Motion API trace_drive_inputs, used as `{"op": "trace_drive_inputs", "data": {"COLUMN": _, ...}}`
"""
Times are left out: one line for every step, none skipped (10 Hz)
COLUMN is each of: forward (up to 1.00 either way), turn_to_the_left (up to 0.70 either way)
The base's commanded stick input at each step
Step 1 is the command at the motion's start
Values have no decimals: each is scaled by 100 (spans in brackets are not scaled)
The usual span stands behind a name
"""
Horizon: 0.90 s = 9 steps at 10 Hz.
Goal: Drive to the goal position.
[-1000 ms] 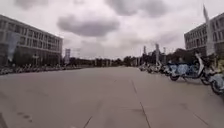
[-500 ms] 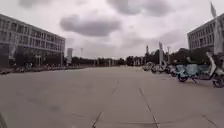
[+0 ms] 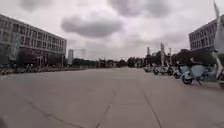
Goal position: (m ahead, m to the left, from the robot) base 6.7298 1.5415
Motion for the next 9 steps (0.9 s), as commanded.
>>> {"op": "trace_drive_inputs", "data": {"forward": 70, "turn_to_the_left": 5}}
{"op": "trace_drive_inputs", "data": {"forward": 70, "turn_to_the_left": 5}}
{"op": "trace_drive_inputs", "data": {"forward": 70, "turn_to_the_left": 5}}
{"op": "trace_drive_inputs", "data": {"forward": 70, "turn_to_the_left": 6}}
{"op": "trace_drive_inputs", "data": {"forward": 70, "turn_to_the_left": 6}}
{"op": "trace_drive_inputs", "data": {"forward": 70, "turn_to_the_left": 6}}
{"op": "trace_drive_inputs", "data": {"forward": 70, "turn_to_the_left": 6}}
{"op": "trace_drive_inputs", "data": {"forward": 70, "turn_to_the_left": 6}}
{"op": "trace_drive_inputs", "data": {"forward": 70, "turn_to_the_left": 6}}
